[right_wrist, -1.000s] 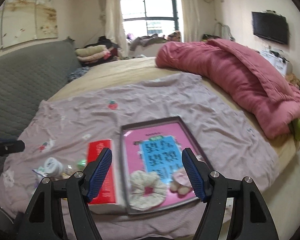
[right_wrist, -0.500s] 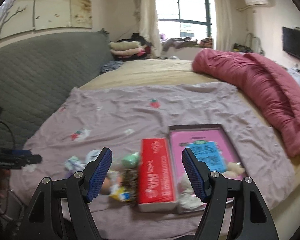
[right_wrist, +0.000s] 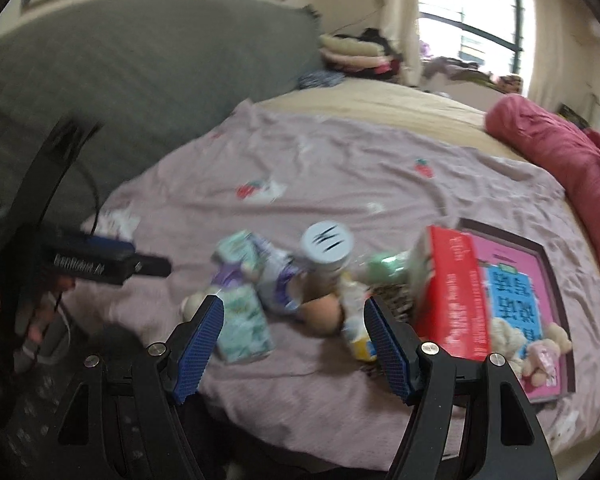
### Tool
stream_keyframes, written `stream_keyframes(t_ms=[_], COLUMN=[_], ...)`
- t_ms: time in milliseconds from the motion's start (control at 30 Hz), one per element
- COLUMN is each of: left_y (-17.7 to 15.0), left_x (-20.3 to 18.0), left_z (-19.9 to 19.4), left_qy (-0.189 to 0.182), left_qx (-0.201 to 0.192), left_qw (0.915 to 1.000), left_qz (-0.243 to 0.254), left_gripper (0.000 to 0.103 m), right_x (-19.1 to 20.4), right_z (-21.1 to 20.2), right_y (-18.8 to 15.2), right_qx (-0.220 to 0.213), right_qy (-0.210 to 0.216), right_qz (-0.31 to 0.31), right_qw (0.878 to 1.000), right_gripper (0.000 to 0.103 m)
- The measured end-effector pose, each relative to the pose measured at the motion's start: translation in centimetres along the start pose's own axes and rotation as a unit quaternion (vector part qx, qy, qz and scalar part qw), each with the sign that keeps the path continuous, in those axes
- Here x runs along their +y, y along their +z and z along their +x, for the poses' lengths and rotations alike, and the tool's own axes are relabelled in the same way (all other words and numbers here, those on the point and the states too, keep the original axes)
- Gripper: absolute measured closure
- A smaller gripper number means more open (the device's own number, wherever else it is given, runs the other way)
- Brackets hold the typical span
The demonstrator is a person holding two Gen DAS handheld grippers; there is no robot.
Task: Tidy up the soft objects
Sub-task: 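Move both tools back toward the remaining pile of items, then grasp the purple-bow plush with the left gripper while the right grasps the Flower tissue pack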
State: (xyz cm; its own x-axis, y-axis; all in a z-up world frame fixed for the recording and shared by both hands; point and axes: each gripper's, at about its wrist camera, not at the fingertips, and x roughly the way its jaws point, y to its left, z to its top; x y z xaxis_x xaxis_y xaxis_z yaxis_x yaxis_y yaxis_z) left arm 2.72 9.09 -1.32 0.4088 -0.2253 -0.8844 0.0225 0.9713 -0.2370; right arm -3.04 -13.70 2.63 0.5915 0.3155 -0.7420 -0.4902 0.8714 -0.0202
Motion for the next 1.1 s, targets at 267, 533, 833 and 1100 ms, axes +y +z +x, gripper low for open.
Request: stream_keyframes(t_ms=[267,533,833,1100], left_y=[-0.2,0.3,1.3,2.2], left_x=[0.7,0.7,0.4,-0.3], left_z=[2.2,4.4,6.5,8.0], left_qy=[-0.004,-0.005,-0.006,-0.019], left_qx=[0.023,0.049,0.07,0.084], left_qw=[0.9997,0.9987,0.9974,0.9962], left_qz=[-0.012,-0.016,-0.014,-0.013], left_gripper=[0.027,0.027,0.027,0.027], right_x=[2.7,3.7,3.6,3.0], right_z=[5.7,10.8,14.2,14.5], right_y=[-1.9,-3.2,-3.0,-3.4], right_qx=[0.048,0.086,0.086,0.082], right_qy=[0.048,0.044,0.043,0.067], right_qz=[-0.044,-0.086,-0.101,-0.108], right_qw=[0.997,0.992,0.99,0.988], right_gripper=[0.029,0.029,0.029,0.051])
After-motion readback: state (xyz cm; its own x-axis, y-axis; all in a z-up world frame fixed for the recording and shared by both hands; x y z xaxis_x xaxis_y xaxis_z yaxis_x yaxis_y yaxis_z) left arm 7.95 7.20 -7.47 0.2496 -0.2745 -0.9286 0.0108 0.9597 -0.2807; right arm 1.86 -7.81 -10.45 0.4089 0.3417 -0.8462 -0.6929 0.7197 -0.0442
